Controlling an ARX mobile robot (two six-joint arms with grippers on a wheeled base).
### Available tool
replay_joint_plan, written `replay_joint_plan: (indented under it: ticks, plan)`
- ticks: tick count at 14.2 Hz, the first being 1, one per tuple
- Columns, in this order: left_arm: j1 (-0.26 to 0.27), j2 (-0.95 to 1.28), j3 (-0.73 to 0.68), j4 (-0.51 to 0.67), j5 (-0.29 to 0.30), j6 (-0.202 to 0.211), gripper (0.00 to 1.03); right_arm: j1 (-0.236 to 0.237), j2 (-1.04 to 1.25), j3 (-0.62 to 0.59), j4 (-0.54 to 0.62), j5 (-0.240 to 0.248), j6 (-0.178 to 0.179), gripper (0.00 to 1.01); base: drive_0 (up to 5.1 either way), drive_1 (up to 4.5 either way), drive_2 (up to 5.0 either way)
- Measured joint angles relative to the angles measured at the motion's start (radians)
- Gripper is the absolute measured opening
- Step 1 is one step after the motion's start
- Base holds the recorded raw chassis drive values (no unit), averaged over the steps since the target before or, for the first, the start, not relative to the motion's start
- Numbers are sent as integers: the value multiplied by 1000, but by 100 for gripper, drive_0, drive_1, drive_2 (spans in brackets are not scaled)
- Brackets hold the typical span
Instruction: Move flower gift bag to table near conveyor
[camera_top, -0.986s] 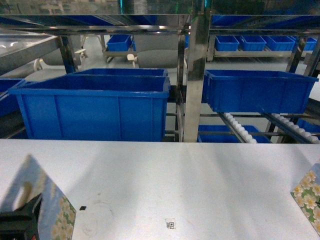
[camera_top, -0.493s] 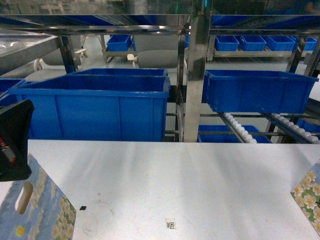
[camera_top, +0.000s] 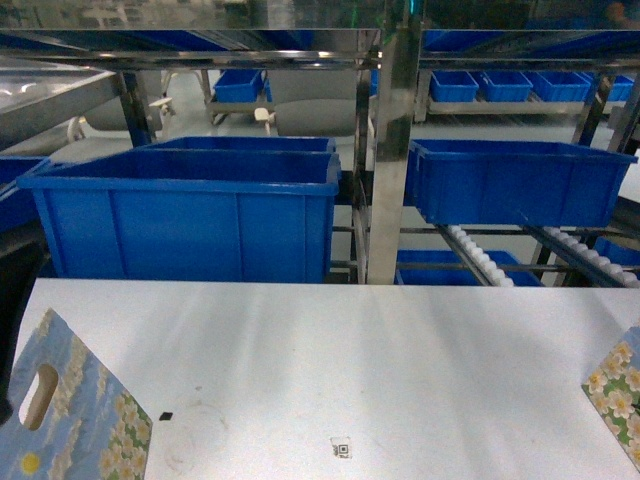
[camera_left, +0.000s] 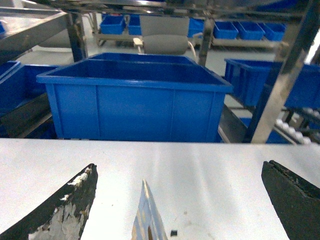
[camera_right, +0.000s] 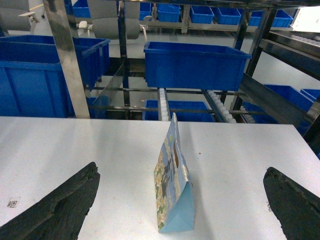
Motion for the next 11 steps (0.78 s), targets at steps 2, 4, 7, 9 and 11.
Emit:
replay_joint_plan:
  ticks: [2, 4, 7, 9, 11]
  plan:
    - [-3, -116, 0, -130, 11, 22, 98, 0, 0, 0, 0, 0, 0, 98, 0, 0, 0]
    - [-5, -235, 1, -264, 16, 40, 98, 0, 0, 0, 0, 0, 0, 98, 0, 0, 0]
    - [-1, -492, 8, -570, 11, 60, 98, 0, 0, 0, 0, 0, 0, 98, 0, 0, 0]
    - [-22, -650, 18, -749, -38, 54, 98, 0, 0, 0, 0, 0, 0, 98, 0, 0, 0]
    - [-62, -704, 23, -810, -63, 21, 98, 0, 0, 0, 0, 0, 0, 98, 0, 0, 0]
